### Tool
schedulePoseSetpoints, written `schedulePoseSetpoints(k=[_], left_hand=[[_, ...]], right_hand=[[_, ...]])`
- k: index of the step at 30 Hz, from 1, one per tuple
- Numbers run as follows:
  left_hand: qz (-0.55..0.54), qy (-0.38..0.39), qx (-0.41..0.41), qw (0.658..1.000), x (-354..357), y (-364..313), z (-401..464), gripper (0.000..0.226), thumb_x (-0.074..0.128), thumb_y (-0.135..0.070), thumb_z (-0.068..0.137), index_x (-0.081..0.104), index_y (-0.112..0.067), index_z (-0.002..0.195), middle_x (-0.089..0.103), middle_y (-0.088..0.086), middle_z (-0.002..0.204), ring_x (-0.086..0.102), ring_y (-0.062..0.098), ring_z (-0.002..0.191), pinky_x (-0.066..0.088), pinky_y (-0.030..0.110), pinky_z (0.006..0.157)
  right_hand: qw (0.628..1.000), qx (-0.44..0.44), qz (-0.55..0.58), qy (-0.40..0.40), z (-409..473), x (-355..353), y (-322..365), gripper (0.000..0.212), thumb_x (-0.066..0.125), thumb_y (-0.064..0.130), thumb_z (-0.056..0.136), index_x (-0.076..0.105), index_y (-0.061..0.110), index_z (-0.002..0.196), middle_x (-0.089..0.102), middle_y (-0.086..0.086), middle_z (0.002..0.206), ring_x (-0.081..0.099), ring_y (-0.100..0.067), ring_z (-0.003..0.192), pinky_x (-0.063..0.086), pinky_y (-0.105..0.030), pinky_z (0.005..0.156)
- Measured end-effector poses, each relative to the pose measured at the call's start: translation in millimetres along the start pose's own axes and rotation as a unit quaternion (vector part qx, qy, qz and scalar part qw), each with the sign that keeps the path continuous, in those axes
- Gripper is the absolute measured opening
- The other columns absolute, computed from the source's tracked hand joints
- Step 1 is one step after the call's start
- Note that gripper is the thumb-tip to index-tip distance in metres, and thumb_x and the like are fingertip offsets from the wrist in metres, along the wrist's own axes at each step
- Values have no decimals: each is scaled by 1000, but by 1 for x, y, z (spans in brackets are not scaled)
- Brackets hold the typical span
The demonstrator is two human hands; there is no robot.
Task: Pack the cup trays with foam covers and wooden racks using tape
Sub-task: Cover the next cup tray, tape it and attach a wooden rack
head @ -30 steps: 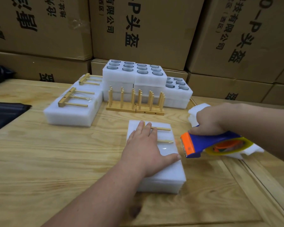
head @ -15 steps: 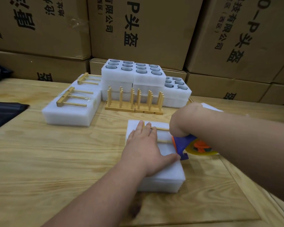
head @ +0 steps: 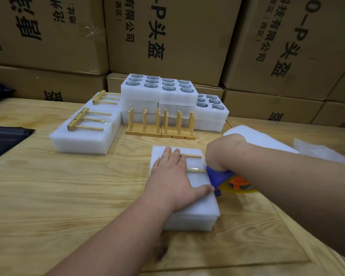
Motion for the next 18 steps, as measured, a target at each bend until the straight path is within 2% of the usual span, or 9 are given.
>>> schedulePoseSetpoints(k=[5, 8, 10, 11, 13, 15, 18], left_hand=[[-9, -9, -6, 1000, -3, 1, -1, 133, 25, -100, 56, 17, -18, 161, 3, -4, 170, -15, 17, 154, 5, 44, 126], [-11, -11, -6, 1000, -4, 1, -2, 134, 24, -100, 55, 18, -18, 160, 4, -5, 170, -14, 16, 154, 6, 43, 127], [-10, -14, -7, 1000, -4, 2, -2, 134, 24, -100, 54, 19, -18, 160, 5, -5, 169, -14, 16, 154, 6, 43, 127], [-10, -15, -8, 1000, -4, 2, -2, 134, 24, -100, 54, 19, -18, 160, 5, -5, 169, -14, 16, 154, 6, 43, 127], [-10, -14, -8, 1000, -4, 2, -2, 133, 25, -101, 55, 18, -19, 160, 4, -5, 170, -15, 15, 154, 5, 42, 127], [-12, -10, -7, 1000, -3, 2, -2, 132, 25, -101, 55, 19, -22, 160, 3, -6, 170, -16, 15, 154, 5, 42, 127], [-20, -7, -3, 1000, -2, 2, -3, 124, 27, -100, 56, 22, -31, 159, 2, -6, 170, -18, 15, 154, 5, 43, 127]], right_hand=[[999, -5, 35, 10, 0, 7, -7, 13, 47, 14, 88, 56, 22, 82, 59, 0, 90, 56, -21, 78, 43, -40, 66], [996, -1, 84, 28, -6, 26, -22, 22, 41, 16, 98, 63, 16, 97, 62, -5, 111, 59, -28, 98, 50, -44, 88], [985, 24, 173, 0, -20, 40, -39, 41, 31, 36, 107, 64, 16, 121, 61, -8, 130, 57, -29, 114, 45, -43, 102], [971, 46, 233, -23, -30, 48, -50, 58, 24, 56, 105, 64, 17, 120, 64, -6, 126, 58, -27, 110, 44, -41, 100], [942, 96, 306, -97, -54, 63, -74, 84, 17, 87, 85, 63, 18, 87, 67, 0, 89, 59, -20, 82, 47, -37, 78], [917, 164, 315, -179, -85, 78, -95, 90, 20, 99, 68, 60, 18, 67, 60, 4, 64, 57, -15, 61, 41, -30, 55], [876, 232, 319, -276, -132, 110, -108, 85, 19, 102, 59, 55, 25, 60, 55, 8, 51, 54, -14, 51, 37, -27, 46]])
Point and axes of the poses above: each hand's wrist, its own z-axis towards the middle knuckle, its own x-axis out of the palm, y = z × x, the point moved 10 cm from there along z, towards the middle knuckle
